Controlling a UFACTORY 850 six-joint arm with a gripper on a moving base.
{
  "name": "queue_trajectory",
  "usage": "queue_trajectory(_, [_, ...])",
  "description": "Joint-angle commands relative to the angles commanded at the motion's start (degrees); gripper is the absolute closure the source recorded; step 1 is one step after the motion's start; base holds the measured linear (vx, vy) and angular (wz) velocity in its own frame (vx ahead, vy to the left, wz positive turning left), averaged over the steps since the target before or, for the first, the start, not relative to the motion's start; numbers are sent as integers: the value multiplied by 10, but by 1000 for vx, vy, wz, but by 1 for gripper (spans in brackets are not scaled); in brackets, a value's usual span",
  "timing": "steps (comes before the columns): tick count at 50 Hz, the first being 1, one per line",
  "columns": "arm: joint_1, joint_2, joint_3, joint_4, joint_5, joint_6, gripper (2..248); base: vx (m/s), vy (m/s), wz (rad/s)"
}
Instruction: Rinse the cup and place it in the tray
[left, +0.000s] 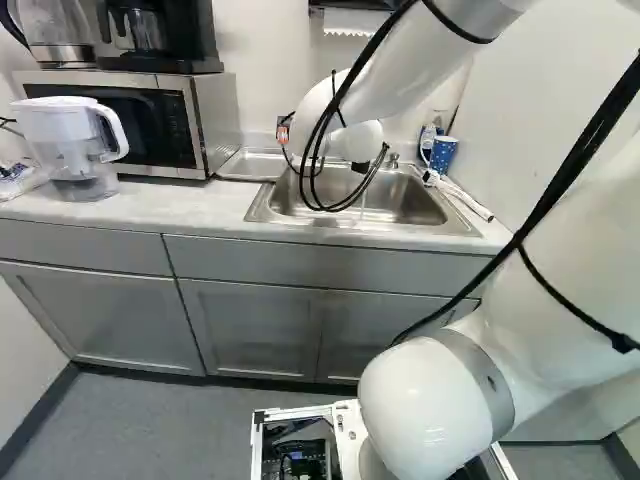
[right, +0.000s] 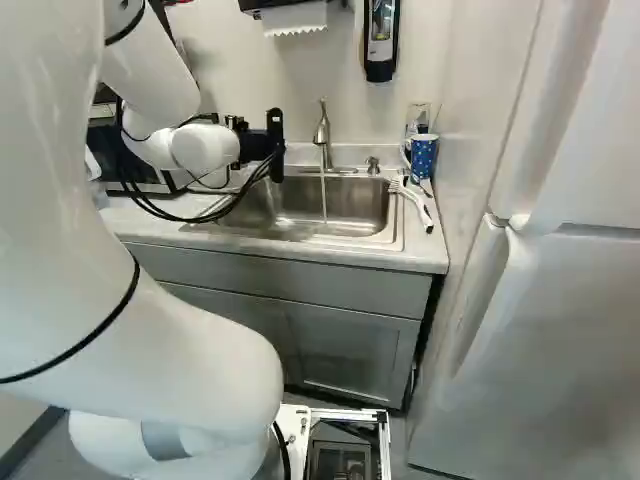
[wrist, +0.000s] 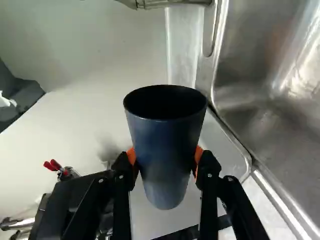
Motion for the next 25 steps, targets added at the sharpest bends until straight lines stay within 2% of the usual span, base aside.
queue_trajectory(25, [0,0,0,0,0,-152,126,0,0,0])
